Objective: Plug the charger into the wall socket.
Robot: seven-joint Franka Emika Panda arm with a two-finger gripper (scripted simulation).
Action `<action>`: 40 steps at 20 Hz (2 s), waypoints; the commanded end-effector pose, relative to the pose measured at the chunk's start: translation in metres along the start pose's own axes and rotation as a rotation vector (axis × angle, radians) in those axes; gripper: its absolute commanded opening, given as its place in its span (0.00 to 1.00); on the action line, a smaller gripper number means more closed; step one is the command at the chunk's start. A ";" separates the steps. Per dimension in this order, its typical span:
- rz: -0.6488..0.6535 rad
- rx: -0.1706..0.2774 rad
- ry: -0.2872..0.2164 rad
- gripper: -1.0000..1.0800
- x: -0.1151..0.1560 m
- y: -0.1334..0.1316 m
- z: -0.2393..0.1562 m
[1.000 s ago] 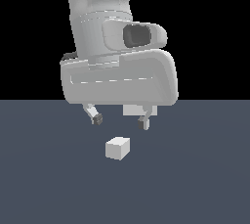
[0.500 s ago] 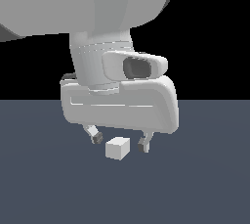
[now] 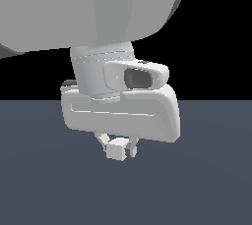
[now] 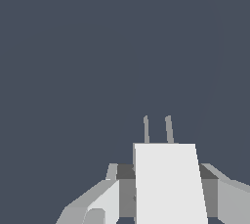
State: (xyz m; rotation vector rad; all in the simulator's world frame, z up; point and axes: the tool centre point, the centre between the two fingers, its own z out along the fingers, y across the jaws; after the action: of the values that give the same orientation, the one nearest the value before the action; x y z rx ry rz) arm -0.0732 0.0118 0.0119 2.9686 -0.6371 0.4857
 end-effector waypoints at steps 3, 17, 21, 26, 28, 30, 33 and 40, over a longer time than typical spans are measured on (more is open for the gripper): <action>0.000 0.000 0.000 0.00 0.000 0.000 0.000; -0.059 0.019 0.003 0.00 0.016 0.007 -0.008; -0.105 0.033 0.005 0.00 0.028 0.011 -0.015; -0.172 0.055 0.007 0.00 0.046 0.016 -0.024; -0.200 0.064 0.007 0.00 0.054 0.018 -0.028; -0.228 0.073 0.008 0.00 0.062 0.020 -0.032; -0.268 0.087 0.007 0.00 0.073 0.022 -0.037; -0.349 0.115 0.006 0.00 0.095 0.024 -0.048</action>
State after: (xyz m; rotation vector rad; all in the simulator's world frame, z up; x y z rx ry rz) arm -0.0179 -0.0395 0.0838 3.0829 -0.1140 0.5133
